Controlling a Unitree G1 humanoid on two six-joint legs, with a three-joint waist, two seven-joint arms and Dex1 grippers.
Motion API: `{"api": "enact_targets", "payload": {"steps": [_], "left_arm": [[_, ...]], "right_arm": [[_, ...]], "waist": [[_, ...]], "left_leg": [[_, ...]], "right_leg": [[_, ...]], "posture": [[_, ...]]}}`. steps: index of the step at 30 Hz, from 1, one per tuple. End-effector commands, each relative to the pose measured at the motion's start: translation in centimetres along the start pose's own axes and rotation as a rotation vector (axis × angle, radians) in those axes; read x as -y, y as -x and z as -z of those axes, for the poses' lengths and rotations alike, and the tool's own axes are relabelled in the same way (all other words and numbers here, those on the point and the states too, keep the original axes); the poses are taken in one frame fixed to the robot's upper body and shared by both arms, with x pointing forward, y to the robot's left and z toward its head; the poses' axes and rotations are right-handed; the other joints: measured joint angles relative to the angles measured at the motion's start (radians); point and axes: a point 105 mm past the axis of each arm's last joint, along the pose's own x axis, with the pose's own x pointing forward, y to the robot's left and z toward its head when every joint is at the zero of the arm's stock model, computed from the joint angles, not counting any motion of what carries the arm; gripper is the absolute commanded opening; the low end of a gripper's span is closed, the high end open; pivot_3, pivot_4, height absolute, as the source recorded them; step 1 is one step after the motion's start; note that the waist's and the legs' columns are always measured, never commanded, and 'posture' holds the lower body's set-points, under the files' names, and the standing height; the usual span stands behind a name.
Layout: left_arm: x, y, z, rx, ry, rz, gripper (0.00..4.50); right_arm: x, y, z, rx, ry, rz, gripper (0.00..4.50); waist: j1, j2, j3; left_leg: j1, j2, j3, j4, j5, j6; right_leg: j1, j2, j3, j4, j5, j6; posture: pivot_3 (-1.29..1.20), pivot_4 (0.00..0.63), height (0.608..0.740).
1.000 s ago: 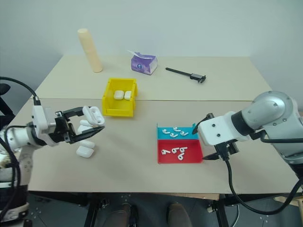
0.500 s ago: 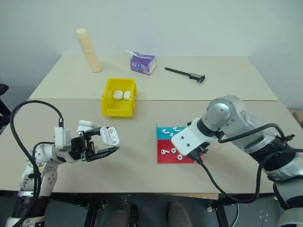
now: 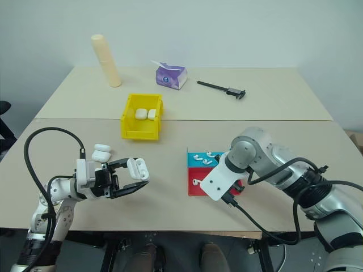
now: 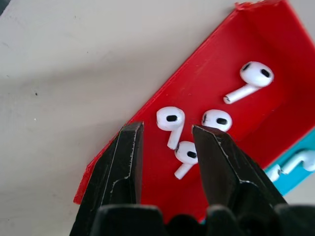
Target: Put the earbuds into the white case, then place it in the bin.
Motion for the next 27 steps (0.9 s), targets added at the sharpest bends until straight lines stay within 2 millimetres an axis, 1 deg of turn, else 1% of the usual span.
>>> {"api": "enact_targets", "payload": {"steps": [1,6,10,15,18,23,27], "left_arm": [[-0.1,-0.3,-1.1,0.007,-0.053,0.012,2.75],[-0.2,0.0,-1.0,-0.012,-0.055,0.015,2.75],[-0.4,0.1,-1.1,-0.017,-0.057,0.014,2.75],[-0.2,0.1,-0.9,-0.035,-0.047,0.029,2.75],[-0.3,0.3,-0.9,-0.044,-0.053,0.030,2.75],[-0.6,0.4,-1.0,-0.050,-0.062,0.020,2.75],[-0.5,0.4,-0.9,-0.055,-0.058,0.022,2.75]], "right_arm": [[-0.1,-0.1,0.1,-0.018,0.033,-0.027,1.96],[0.1,-0.6,0.4,-0.029,0.042,-0.030,1.96],[0.1,-0.8,0.0,-0.006,0.046,-0.038,1.96],[0.0,-1.5,0.1,-0.014,0.046,-0.032,1.96],[0.0,-1.5,-0.1,-0.005,0.042,-0.031,1.96],[0.0,-1.5,0.3,-0.026,0.048,-0.024,1.96],[0.3,-1.0,0.3,-0.030,0.056,-0.021,1.96]], "waist": [[0.000,0.000,0.000],[0.000,0.000,0.000],[0.000,0.000,0.000],[0.000,0.000,0.000],[0.000,0.000,0.000],[0.000,0.000,0.000],[0.000,0.000,0.000]], "left_leg": [[0.000,0.000,0.000,0.000,0.000,0.000],[0.000,0.000,0.000,0.000,0.000,0.000],[0.000,0.000,0.000,0.000,0.000,0.000],[0.000,0.000,0.000,0.000,0.000,0.000],[0.000,0.000,0.000,0.000,0.000,0.000],[0.000,0.000,0.000,0.000,0.000,0.000],[0.000,0.000,0.000,0.000,0.000,0.000]], "right_leg": [[0.000,0.000,0.000,0.000,0.000,0.000],[0.000,0.000,0.000,0.000,0.000,0.000],[0.000,0.000,0.000,0.000,0.000,0.000],[0.000,0.000,0.000,0.000,0.000,0.000],[0.000,0.000,0.000,0.000,0.000,0.000],[0.000,0.000,0.000,0.000,0.000,0.000],[0.000,0.000,0.000,0.000,0.000,0.000]], "posture": [[0.00,0.150,0.740],[0.00,0.150,0.740],[0.00,0.150,0.740],[0.00,0.150,0.740],[0.00,0.150,0.740],[0.00,0.150,0.740],[0.00,0.150,0.740]]}}
